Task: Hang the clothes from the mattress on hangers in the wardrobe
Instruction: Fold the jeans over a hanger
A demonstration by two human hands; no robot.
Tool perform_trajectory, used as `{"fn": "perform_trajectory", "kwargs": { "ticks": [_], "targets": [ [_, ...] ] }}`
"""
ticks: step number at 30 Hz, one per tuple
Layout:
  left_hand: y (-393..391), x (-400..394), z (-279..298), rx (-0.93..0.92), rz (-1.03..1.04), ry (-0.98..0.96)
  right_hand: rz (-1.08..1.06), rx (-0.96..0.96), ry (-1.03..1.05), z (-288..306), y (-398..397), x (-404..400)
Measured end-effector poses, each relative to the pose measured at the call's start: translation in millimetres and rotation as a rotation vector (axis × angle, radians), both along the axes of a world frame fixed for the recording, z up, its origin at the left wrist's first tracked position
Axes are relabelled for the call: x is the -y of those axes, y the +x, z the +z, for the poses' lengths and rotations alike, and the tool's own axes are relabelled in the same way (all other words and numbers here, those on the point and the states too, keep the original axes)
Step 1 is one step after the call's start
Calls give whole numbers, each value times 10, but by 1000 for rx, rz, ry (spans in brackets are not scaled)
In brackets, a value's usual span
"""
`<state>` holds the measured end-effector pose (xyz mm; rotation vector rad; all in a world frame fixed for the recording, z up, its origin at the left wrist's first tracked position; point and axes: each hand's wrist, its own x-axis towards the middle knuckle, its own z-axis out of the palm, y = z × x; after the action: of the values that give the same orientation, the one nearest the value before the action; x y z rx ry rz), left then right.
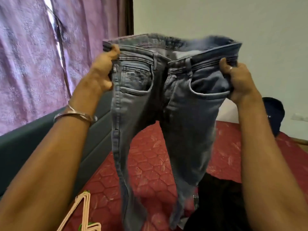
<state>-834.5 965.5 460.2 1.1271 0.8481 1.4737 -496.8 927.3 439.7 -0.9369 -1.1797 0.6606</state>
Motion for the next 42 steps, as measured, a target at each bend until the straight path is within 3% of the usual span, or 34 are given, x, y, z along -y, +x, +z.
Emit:
{"fn": "perform_trajectory", "kwargs": {
  "ticks": [4,6,9,11,17,21,26,28,30,33,36,40,42],
  "targets": [
    [-160,-251,-108,-215,371,-121,-536,290,-198,-63,-131,-219],
    [-70,-314,-137,-170,380,-109,-608,359,-229,-87,-378,-265],
    [164,-254,-181,-10,318,-117,-612,234,-207,-123,-719,-240],
    [309,-244,-202,9,227,-117,-586,258,-183,-160,-920,-231],
    [836,43,-145,7,-110,-79,-48,486,47,-191,-1575,-15],
    [860,246,-171,-116,-279,-32,430,206,-23,-149,-1510,117],
    [940,324,-233,-29,-87,93,960,-163,49,-279,-1316,190],
    [964,328,-236,10,-29,77,1006,-229,102,-391,-1259,180],
    [995,365,-241,27,66,47,949,-297,123,-488,-1216,172],
    [974,348,-265,102,218,18,653,-292,125,-719,-1061,140],
    [904,247,-325,167,288,-13,342,68,11,-1237,-873,175],
    [936,245,-323,197,321,-35,347,576,-332,-1857,-945,251],
    [948,232,-265,216,349,0,-99,793,-291,-1956,-1032,280]
  ]
}}
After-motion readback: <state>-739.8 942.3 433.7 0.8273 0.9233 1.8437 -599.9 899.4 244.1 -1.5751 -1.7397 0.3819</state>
